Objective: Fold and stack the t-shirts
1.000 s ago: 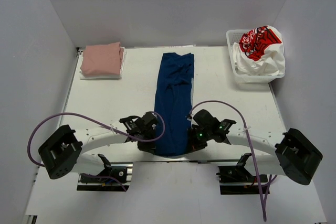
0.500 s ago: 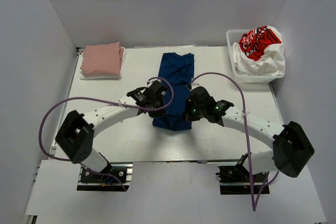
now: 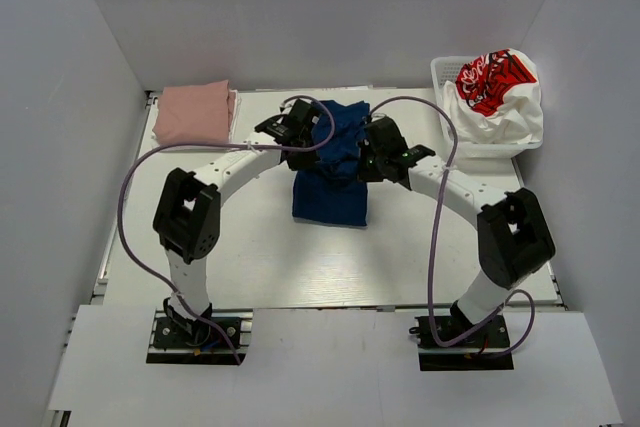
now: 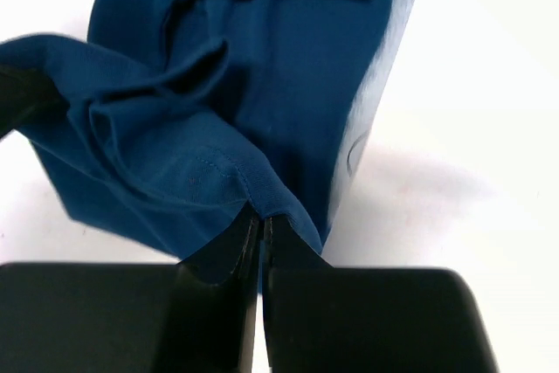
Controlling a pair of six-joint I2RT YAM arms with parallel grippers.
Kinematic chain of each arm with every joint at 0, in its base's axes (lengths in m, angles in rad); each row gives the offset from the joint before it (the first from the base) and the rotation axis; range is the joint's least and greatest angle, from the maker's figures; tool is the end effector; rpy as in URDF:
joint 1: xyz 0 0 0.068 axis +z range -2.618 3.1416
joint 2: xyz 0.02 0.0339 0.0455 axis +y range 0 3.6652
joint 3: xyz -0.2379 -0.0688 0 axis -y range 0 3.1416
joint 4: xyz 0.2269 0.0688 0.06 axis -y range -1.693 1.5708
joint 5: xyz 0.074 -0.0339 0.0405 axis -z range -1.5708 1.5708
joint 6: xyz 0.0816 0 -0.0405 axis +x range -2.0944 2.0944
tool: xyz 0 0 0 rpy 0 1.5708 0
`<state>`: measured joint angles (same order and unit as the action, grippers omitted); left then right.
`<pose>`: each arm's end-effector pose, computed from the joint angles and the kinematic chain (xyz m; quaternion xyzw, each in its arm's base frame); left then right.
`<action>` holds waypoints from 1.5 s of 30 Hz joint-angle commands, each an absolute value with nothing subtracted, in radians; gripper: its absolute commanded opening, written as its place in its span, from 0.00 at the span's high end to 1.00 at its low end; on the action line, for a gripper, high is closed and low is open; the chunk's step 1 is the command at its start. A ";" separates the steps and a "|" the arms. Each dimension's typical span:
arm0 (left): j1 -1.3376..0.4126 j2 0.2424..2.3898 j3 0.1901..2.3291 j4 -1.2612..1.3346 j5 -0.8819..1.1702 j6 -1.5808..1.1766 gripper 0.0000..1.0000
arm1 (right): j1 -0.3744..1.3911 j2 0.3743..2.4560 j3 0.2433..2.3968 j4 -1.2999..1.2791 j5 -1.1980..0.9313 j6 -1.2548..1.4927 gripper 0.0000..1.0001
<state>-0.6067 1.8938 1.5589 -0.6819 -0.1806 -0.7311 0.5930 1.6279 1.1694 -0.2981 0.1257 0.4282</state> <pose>0.3458 -0.2221 0.1900 -0.0842 0.9546 -0.1008 0.2675 0.3178 0.2018 0.1980 -0.0506 0.9154 0.1428 0.3729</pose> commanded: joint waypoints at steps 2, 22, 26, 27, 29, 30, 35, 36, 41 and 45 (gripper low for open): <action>-0.566 1.947 1.647 -0.699 -0.184 -0.655 1.00 | 0.560 1.695 1.262 -0.276 0.057 0.376 1.00; -0.489 2.051 1.696 -0.492 -0.077 -0.486 0.23 | 0.459 1.924 1.465 -0.278 -0.121 0.371 0.10; -0.480 2.051 1.750 -0.584 -0.159 -0.486 0.09 | 0.468 1.866 1.424 -0.272 -0.167 0.353 0.10; -0.471 2.040 1.750 -0.594 -0.160 -0.486 0.08 | 0.471 1.852 1.411 -0.246 -0.190 0.348 0.10; -0.471 1.991 1.695 -0.594 -0.169 -0.486 0.06 | 0.472 1.806 1.345 -0.223 -0.253 0.338 0.10; -0.471 1.970 1.666 -0.594 -0.169 -0.486 0.04 | 0.474 1.799 1.316 -0.181 -0.268 0.337 0.10; -0.471 1.832 1.428 -0.545 -0.137 -0.506 0.01 | 0.508 1.802 1.301 -0.127 -0.357 0.350 0.10; -0.471 1.810 1.396 -0.531 -0.120 -0.515 0.01 | 0.518 1.805 1.298 -0.127 -0.357 0.366 0.10; -0.471 1.727 1.183 -0.477 -0.055 -0.525 0.03 | 0.514 1.725 1.171 -0.137 -0.290 0.432 0.10; -0.471 1.738 1.134 -0.477 -0.060 -0.535 0.14 | 0.508 1.617 0.962 -0.034 -0.291 0.503 0.10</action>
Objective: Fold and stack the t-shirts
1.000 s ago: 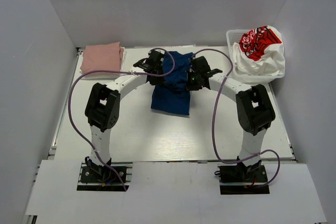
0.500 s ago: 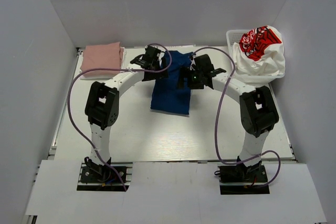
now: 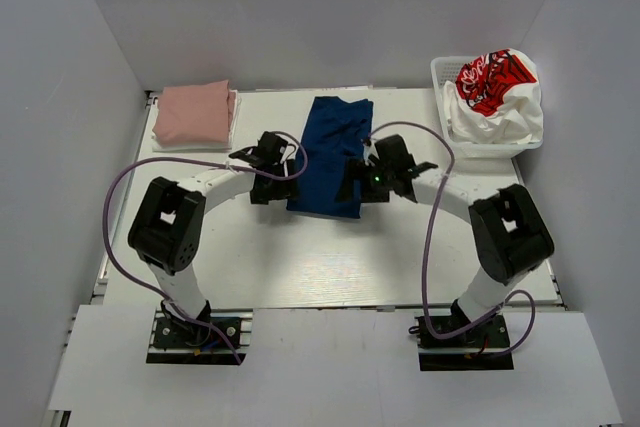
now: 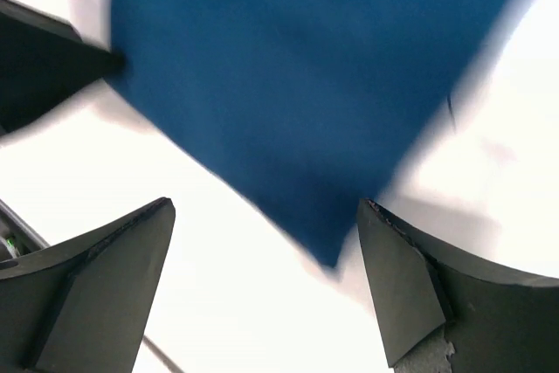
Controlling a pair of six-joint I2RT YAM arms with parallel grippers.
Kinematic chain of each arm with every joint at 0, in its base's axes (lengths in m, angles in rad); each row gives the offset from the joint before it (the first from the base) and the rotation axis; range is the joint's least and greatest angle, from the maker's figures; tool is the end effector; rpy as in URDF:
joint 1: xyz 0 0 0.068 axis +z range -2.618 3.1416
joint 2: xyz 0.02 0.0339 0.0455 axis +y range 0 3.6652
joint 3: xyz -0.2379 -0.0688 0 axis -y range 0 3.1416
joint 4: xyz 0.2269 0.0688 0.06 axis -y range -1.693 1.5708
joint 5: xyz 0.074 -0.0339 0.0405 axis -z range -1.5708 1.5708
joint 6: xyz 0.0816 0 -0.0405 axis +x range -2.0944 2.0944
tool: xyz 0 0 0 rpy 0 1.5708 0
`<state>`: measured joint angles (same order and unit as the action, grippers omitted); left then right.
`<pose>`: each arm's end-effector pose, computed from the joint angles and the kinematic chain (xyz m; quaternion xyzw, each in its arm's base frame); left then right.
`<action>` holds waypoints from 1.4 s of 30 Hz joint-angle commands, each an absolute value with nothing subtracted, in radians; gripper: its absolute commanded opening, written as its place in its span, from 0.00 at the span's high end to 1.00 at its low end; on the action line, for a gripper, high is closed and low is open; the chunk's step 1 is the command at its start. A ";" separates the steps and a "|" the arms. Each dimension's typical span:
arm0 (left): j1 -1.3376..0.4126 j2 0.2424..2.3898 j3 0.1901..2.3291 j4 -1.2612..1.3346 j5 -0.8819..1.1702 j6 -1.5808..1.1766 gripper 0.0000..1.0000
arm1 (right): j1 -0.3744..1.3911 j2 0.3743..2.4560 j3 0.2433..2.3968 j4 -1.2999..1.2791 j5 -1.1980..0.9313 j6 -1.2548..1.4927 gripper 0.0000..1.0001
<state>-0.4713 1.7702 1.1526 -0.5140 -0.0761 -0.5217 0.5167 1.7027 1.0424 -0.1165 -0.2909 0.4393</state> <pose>0.3173 -0.1547 0.1236 -0.0329 0.9748 -0.0710 0.2091 0.3152 0.2060 0.1509 -0.0913 0.9096 0.2947 0.2782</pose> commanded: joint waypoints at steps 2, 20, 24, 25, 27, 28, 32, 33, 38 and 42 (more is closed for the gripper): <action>-0.471 1.752 1.134 -0.477 -0.060 -0.545 0.20 | 0.508 1.588 0.913 -0.012 -0.334 0.521 0.10; -0.489 1.853 1.075 -0.399 0.104 -0.554 1.00 | 0.502 1.710 0.851 0.087 -0.284 0.564 0.41; -0.489 1.813 1.077 -0.399 0.104 -0.554 1.00 | 0.502 1.715 0.844 0.081 -0.288 0.557 0.77; -0.489 1.795 1.068 -0.408 0.104 -0.554 1.00 | 0.505 1.682 0.833 0.083 -0.273 0.540 0.87; -0.498 1.751 1.030 -0.408 0.104 -0.554 1.00 | 0.508 1.651 0.808 0.081 -0.242 0.532 0.99; -0.499 1.729 1.013 -0.391 0.116 -0.554 1.00 | 0.508 1.607 0.792 0.080 -0.238 0.526 1.00; -0.499 1.623 0.947 -0.382 0.156 -0.554 1.00 | 0.515 1.511 0.740 0.039 -0.256 0.480 1.00; -0.499 1.580 0.924 -0.391 0.170 -0.554 1.00 | 0.517 1.456 0.732 0.017 -0.264 0.477 1.00; -0.518 1.401 0.864 -0.434 0.264 -0.563 1.00 | 0.548 1.315 0.683 -0.150 -0.348 0.462 1.00; -0.538 1.252 0.867 -0.532 0.294 -0.554 1.00 | 0.563 1.145 0.664 -0.238 -0.428 0.529 1.00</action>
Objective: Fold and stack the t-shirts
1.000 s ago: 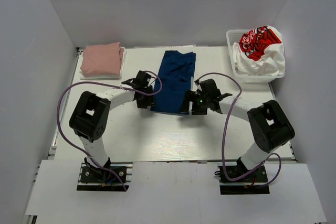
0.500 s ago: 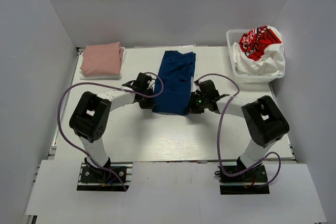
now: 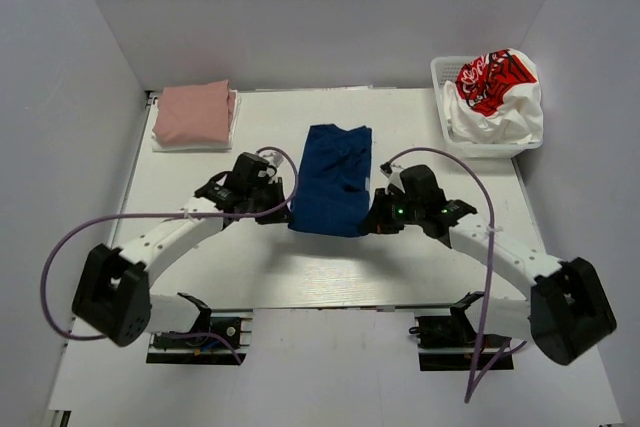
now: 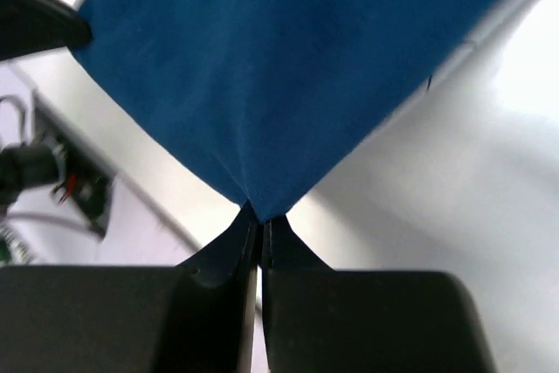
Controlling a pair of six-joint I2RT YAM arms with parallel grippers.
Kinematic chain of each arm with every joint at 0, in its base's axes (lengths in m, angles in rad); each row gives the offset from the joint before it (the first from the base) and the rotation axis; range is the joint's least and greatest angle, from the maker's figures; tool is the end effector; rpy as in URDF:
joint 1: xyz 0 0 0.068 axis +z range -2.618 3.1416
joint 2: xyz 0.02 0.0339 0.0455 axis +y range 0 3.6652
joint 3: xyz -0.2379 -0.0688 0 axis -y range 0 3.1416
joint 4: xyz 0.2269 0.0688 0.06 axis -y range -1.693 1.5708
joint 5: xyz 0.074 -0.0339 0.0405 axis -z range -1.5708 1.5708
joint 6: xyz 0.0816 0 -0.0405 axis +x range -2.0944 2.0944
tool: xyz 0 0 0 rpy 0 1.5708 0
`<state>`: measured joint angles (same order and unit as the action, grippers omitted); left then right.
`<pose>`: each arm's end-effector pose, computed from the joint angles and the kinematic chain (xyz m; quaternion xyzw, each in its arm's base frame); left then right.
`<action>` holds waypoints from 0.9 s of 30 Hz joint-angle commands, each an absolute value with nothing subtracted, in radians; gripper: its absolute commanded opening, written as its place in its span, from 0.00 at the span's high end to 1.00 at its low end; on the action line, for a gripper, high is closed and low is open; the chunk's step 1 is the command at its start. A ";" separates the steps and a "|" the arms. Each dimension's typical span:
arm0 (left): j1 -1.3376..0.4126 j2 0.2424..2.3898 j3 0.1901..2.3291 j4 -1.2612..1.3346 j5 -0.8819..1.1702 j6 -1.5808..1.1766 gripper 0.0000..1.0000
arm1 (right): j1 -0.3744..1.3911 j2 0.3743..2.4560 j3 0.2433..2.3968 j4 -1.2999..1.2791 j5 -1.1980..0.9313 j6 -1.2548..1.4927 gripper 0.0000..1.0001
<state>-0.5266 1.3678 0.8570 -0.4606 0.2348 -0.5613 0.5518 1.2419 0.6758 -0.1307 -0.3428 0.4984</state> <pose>0.2376 -0.1601 0.1613 0.0181 0.9493 -0.2475 0.1930 0.2262 0.1715 0.1708 -0.0960 0.8905 0.3428 0.2834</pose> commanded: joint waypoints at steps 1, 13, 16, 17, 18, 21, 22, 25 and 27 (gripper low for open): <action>-0.549 1.223 0.867 -0.552 0.295 -0.554 1.00 | 0.563 1.128 0.689 -0.247 -0.434 0.529 1.00; -0.540 1.187 1.063 -0.476 0.104 -0.589 1.00 | 0.537 1.109 0.880 -0.325 -0.330 0.523 1.00; -0.531 1.282 1.181 -0.500 0.002 -0.612 1.00 | 0.532 1.158 0.932 -0.304 -0.321 0.523 1.00; -0.531 1.310 1.210 -0.520 -0.029 -0.623 1.00 | 0.525 1.176 0.942 -0.298 -0.316 0.529 1.00; -0.531 1.339 1.239 -0.560 -0.082 -0.623 1.00 | 0.522 1.199 0.963 -0.287 -0.311 0.532 1.00; -0.531 1.436 1.331 -0.586 -0.147 -0.635 1.00 | 0.488 1.253 0.985 -0.275 -0.331 0.537 1.00; -0.522 1.457 1.366 -0.597 -0.147 -0.635 1.00 | 0.485 1.264 0.989 -0.272 -0.336 0.535 1.00; -0.511 1.538 1.426 -0.597 -0.156 -0.635 1.00 | 0.450 1.327 1.008 -0.255 -0.357 0.532 1.00; -0.502 1.604 1.459 -0.597 -0.175 -0.635 1.00 | 0.413 1.359 1.023 -0.235 -0.376 0.532 1.00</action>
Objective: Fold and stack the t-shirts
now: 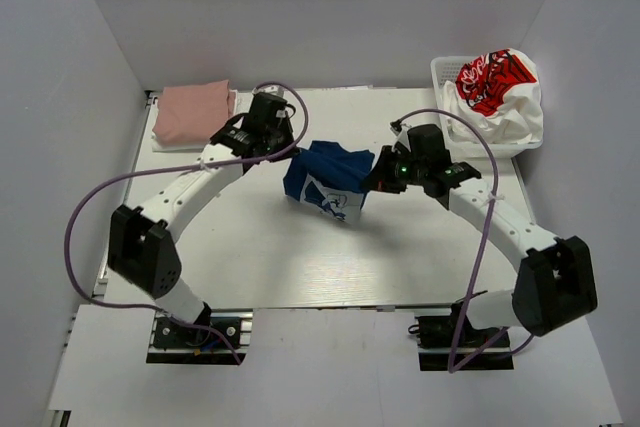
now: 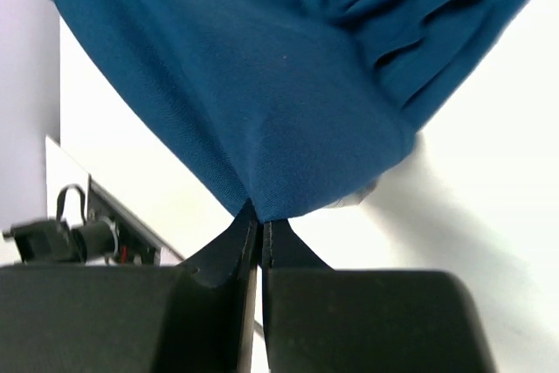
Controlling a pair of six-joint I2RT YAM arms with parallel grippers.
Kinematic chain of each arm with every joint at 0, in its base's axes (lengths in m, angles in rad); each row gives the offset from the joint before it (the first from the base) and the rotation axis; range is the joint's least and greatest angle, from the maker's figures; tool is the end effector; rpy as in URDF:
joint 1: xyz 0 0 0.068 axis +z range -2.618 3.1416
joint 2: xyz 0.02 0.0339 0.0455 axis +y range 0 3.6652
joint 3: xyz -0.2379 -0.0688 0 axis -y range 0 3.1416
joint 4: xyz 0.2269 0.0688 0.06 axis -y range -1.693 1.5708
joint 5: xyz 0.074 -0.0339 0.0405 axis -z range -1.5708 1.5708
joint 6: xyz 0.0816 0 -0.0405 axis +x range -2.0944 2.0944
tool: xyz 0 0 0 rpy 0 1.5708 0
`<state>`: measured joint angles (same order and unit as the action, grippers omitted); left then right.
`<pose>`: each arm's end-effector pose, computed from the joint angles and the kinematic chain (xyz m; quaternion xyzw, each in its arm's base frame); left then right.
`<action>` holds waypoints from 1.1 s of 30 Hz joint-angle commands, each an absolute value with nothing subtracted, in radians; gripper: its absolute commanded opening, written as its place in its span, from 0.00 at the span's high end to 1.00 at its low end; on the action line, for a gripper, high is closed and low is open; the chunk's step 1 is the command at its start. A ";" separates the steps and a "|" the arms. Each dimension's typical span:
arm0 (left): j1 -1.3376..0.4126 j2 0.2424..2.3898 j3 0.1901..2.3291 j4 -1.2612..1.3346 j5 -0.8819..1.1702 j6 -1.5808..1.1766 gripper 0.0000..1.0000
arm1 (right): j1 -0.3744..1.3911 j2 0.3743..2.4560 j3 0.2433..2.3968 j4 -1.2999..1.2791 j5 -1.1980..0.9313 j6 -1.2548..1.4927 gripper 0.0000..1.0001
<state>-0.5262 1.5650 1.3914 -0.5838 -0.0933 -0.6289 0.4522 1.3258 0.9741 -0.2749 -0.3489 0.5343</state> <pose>0.3197 -0.1769 0.2646 -0.0655 0.9153 -0.1799 0.3544 0.2739 0.1641 0.2341 -0.0429 0.8796 0.3482 0.3213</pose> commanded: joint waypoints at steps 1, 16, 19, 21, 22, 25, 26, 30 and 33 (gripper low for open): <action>-0.491 1.629 1.497 -0.597 -0.175 -0.635 1.00 | 0.407 1.382 1.032 -0.230 -0.385 0.534 1.00; -0.416 2.202 1.905 -0.388 -0.032 -0.540 1.00 | 0.222 1.894 1.290 -0.054 -0.491 0.549 1.00; -0.416 2.331 2.070 -0.440 -0.012 -0.540 0.73 | 0.206 2.052 1.460 -0.060 -0.508 0.545 0.10; -0.416 2.358 2.140 -0.449 -0.024 -0.540 0.20 | 0.210 2.115 1.607 -0.098 -0.512 0.496 0.09; -0.416 2.358 2.140 -0.428 -0.025 -0.540 0.00 | 0.213 2.134 1.629 -0.115 -0.518 0.482 0.09; -0.416 2.294 2.068 -0.350 -0.025 -0.526 0.00 | 0.219 2.077 1.608 -0.059 -0.514 0.463 0.09; -0.416 2.269 2.003 -0.324 -0.025 -0.516 0.00 | 0.219 2.059 1.568 -0.037 -0.500 0.462 0.09; -0.416 2.175 1.870 -0.255 0.000 -0.468 0.00 | 0.225 1.950 1.477 -0.076 -0.438 0.413 0.09; -0.429 2.137 1.822 -0.300 -0.056 -0.449 0.00 | 0.253 1.899 1.442 -0.142 -0.295 0.379 0.09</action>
<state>-0.4187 2.2414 1.8553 -0.3260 -0.0200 -0.4908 0.2306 1.9770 1.4666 -0.1028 -0.4259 0.4438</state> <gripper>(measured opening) 0.994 0.905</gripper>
